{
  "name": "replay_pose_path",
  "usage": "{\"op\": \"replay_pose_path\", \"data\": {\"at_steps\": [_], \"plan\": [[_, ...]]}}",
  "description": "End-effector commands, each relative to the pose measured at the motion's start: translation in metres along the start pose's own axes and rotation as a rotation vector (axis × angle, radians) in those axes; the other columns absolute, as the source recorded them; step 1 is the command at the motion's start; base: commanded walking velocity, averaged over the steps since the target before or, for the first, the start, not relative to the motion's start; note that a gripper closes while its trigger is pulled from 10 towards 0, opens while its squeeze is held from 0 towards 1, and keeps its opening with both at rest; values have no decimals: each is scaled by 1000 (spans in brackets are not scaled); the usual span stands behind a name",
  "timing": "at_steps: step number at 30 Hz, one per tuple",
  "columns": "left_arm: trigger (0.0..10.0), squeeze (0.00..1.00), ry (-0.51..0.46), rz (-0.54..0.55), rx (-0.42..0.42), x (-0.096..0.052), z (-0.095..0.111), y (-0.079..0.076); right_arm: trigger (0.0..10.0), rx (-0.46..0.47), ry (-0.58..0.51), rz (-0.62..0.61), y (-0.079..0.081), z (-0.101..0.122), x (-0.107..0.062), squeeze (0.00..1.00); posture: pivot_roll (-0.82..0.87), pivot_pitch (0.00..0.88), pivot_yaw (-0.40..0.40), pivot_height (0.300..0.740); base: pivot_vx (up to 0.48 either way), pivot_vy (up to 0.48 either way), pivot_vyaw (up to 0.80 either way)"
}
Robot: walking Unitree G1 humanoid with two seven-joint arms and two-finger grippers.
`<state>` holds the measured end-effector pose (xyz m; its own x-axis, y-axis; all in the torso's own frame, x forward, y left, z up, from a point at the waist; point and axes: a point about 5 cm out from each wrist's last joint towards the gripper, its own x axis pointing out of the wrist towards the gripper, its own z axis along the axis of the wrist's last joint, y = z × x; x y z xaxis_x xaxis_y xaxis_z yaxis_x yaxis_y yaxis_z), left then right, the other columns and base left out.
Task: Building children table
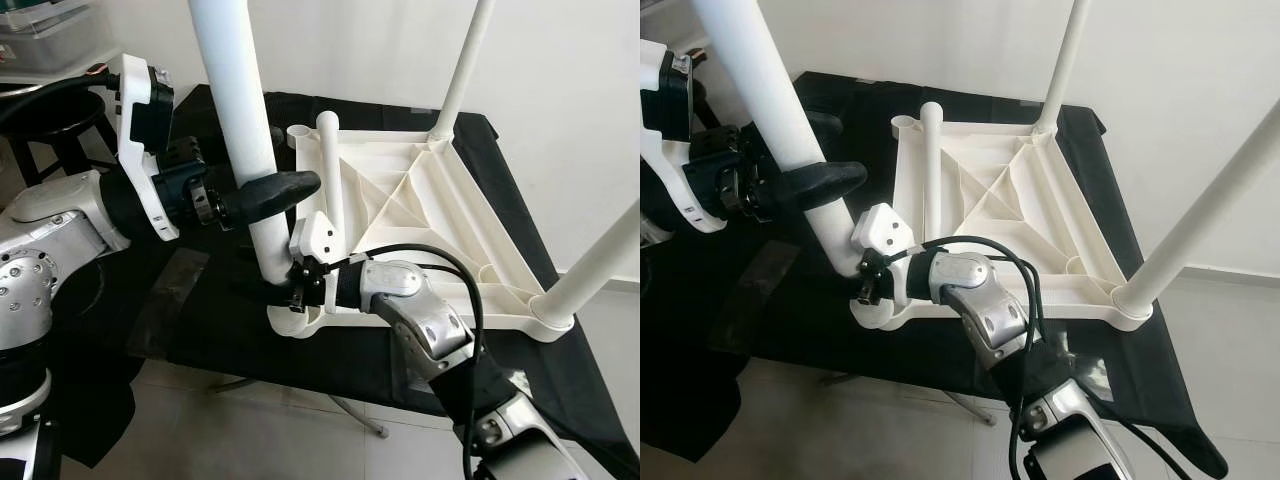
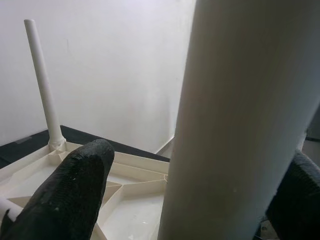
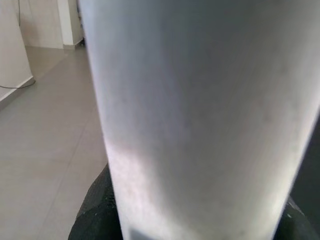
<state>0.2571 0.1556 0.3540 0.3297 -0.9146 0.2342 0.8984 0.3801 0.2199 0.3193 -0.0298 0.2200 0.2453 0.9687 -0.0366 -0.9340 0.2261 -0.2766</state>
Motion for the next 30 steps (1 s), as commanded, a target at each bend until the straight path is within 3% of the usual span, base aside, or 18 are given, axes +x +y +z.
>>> {"op": "replay_pose_path", "data": {"at_steps": [1,6,12,13,17,18,23,25,26,27,30], "plan": [[10000,0,11,4,8,-4,1,-2,10000,58,47,-1,2,-16,-2,0,11,124,-48,740,0,0,0],[10000,0,-17,84,15,-9,-1,5,10000,128,-34,-42,-6,-8,-5,0,5,118,-43,740,0,0,0],[10000,0,-23,105,15,-10,-2,6,10000,139,-48,-52,-8,-7,-6,0,5,118,-43,740,0,0,0],[10000,0,-40,153,22,-15,-1,10,10000,157,-81,-64,-12,-3,-8,0,6,117,-40,740,0,0,0],[10000,0,-172,420,35,-47,15,33,10000,203,-218,-99,-25,18,-17,0,4,117,-41,740,0,0,0],[10000,0,-172,420,35,-47,15,33,10000,203,-218,-99,-25,18,-17,0,4,117,-41,740,0,0,0],[10000,0,-307,640,-4,-80,25,49,10000,225,-295,-109,-32,31,-23,0,5,120,-43,740,0,0,0],[10000,0,-371,811,-46,-108,19,57,10000,229,-326,-120,-36,36,-26,0,5,121,-44,740,0,0,0],[10000,0,-371,811,-46,-108,19,57,10000,229,-326,-120,-36,36,-26,0,5,121,-44,740,0,0,0],[10000,0,-385,929,-72,-126,9,59,10000,232,-342,-128,-38,39,-27,0,5,124,-47,740,0,0,0],[10000,0,-349,1019,-90,-138,-7,57,10000,233,-351,-133,-40,42,-29,0,6,129,-51,740,0,0,0]]}}
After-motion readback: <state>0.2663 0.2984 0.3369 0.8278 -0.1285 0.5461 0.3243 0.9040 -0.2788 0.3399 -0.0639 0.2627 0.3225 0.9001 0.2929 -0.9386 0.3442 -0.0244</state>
